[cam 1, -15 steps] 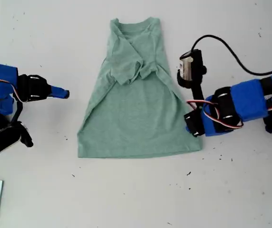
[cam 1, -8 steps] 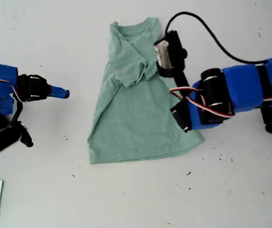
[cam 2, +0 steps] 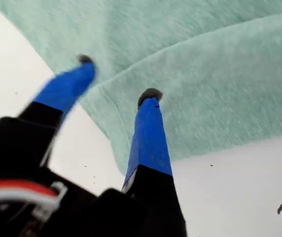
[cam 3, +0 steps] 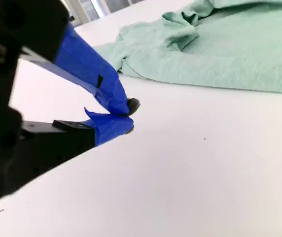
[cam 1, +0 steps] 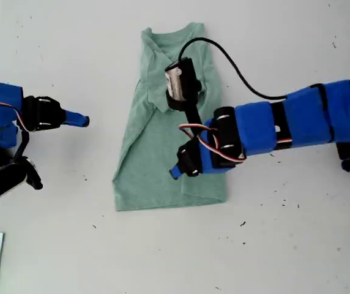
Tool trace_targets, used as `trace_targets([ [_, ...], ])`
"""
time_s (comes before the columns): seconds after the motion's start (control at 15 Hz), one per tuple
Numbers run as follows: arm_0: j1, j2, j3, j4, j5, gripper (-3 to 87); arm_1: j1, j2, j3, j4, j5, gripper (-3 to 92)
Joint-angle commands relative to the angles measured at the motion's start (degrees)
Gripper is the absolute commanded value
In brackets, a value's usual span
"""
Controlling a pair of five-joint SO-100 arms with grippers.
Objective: Fold t shirt
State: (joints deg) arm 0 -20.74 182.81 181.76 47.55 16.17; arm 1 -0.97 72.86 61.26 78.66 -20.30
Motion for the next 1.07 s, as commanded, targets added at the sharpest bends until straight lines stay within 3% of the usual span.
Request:
trace_targets([
  [0.0,0.70,0.62,0.35,0.26,0.26,-0.2,-0.18,6.86,-5.10,1.23,-1.05,26.4],
  [0.2,0.70,0.70,0.35,0.26,0.26,-0.2,0.26,26.98,4.39,13.89,-0.26,25.2],
  [0.33,0.70,0.79,0.35,0.26,0.35,-0.2,4.75,47.81,27.60,13.97,-3.08,21.5],
  [0.53,0.70,0.97,0.35,0.44,0.26,-0.2,11.51,78.13,67.94,4.83,-6.15,2.4],
  [0.73,0.62,1.05,0.44,0.53,0.09,-0.2,14.06,90.97,93.87,-4.66,-6.06,2.4],
  [0.8,0.79,1.14,0.53,0.62,0.00,-0.2,16.00,98.61,100.46,-4.39,-6.94,2.4],
  [1.0,3.69,0.09,-2.20,2.11,-2.02,-0.2,18.98,104.24,106.79,-7.29,-8.35,2.4],
])
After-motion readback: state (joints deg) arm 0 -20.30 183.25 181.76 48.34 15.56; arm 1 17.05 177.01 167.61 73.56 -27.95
